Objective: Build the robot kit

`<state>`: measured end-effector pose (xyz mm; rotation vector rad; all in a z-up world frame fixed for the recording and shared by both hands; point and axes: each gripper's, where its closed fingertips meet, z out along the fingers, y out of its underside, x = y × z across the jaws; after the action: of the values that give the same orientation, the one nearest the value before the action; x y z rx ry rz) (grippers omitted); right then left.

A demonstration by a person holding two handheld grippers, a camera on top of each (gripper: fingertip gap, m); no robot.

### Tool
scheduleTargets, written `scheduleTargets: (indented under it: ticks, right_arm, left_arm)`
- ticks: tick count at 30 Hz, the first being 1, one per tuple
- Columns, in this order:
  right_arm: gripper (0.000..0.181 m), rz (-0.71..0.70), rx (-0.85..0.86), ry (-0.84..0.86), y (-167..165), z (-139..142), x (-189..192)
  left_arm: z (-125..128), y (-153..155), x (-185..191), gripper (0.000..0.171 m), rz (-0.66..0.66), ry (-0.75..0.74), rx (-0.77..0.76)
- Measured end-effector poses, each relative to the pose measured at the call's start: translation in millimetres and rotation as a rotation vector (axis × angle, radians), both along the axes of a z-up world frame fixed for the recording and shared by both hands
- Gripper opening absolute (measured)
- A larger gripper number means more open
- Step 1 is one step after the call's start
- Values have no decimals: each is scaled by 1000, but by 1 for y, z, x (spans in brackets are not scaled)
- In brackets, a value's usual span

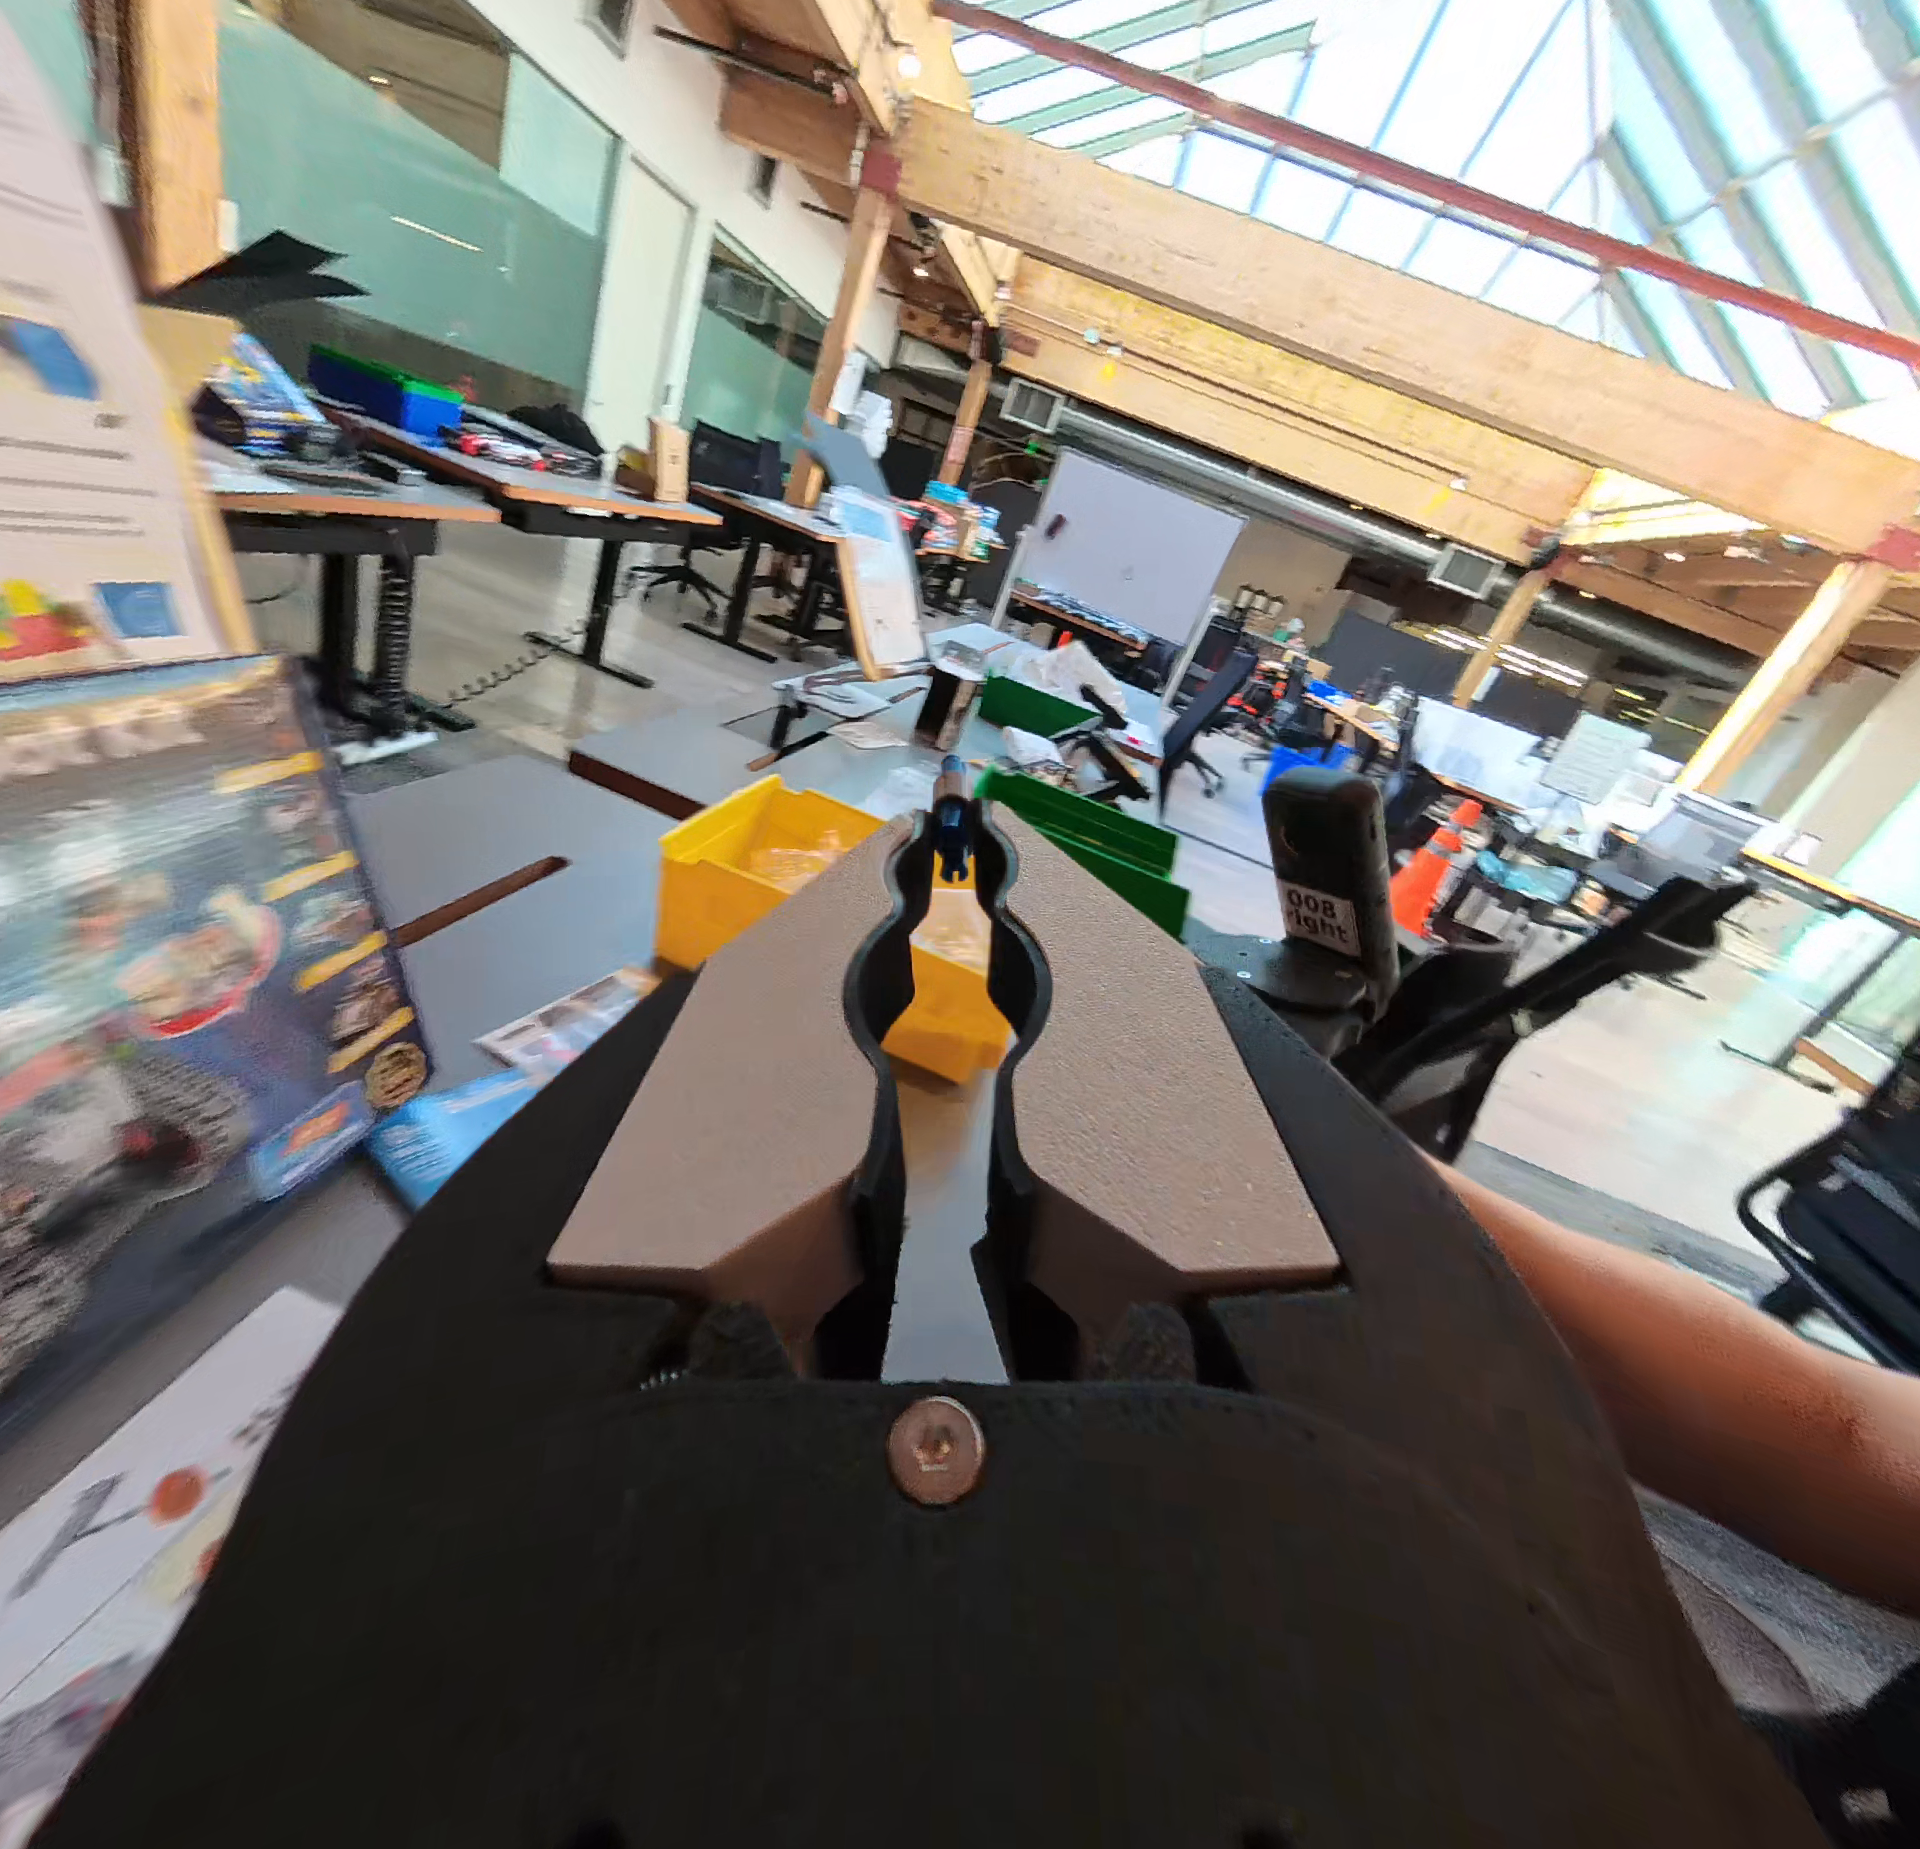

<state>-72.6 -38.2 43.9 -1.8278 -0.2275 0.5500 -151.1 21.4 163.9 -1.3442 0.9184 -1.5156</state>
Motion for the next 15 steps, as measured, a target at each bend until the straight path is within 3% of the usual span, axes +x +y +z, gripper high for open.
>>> scheduleTargets:
  ticks: [5,10,15]
  right_arm:
    - [5,-191,102,-39,-92,48,59]
    - [5,-312,245,-31,-161,104,100]
    - [5,-418,291,-46,-210,115,127]
  left_arm:
    - [6,-70,34,6,-142,29,68]
    - [13,-122,79,6,-290,14,45]
    - [23,-172,136,5,-377,-14,84]
